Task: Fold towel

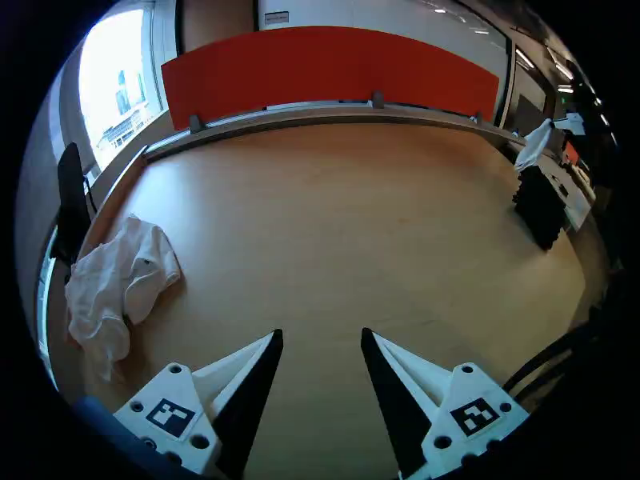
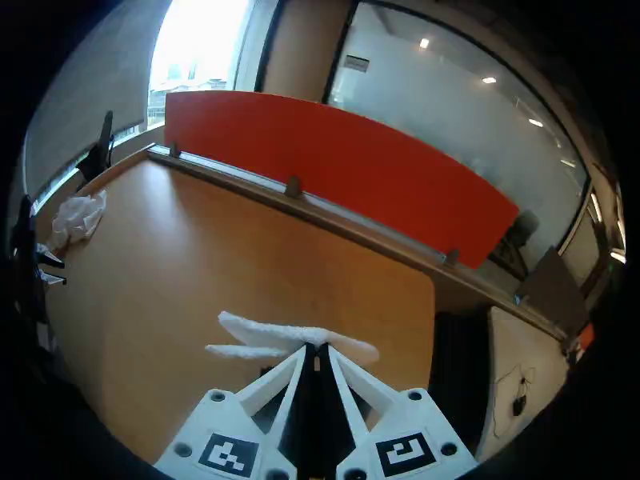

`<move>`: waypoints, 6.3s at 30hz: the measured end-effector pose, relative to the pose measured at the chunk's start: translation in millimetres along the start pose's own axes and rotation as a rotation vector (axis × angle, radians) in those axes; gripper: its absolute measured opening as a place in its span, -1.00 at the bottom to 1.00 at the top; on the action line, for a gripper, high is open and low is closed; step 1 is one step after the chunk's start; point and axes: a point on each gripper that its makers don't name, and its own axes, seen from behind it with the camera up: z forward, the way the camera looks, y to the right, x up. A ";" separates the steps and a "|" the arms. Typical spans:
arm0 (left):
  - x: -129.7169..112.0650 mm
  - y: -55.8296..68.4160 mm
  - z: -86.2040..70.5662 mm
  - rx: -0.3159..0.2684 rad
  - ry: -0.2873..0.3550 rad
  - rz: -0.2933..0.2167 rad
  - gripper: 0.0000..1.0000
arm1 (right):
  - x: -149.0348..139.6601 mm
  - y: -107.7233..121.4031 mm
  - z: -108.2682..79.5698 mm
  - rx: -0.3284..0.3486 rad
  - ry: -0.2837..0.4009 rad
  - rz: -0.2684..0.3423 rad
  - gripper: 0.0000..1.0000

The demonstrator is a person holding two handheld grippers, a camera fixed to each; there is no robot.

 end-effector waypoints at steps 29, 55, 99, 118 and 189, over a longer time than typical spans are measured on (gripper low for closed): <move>-10.5 10.4 -7.3 -0.012 -0.010 0.022 0.43 | -104.2 18.7 -29.4 -0.058 -0.121 0.081 -0.92; -11.5 10.6 -8.5 0.000 -0.019 0.045 0.43 | -212.2 23.2 -19.3 -0.088 -0.287 0.200 -0.92; -5.0 0.6 -16.0 0.005 0.008 0.025 0.43 | -209.7 5.0 -18.9 -0.126 -0.215 0.273 1.00; 9.3 -9.8 -22.3 0.025 0.046 -0.004 0.43 | -117.3 -5.1 -19.4 -0.216 0.133 0.386 1.00; 233.0 -110.9 -92.1 0.170 0.782 -0.139 0.43 | 59.6 -90.7 -50.2 -0.285 0.596 0.336 1.00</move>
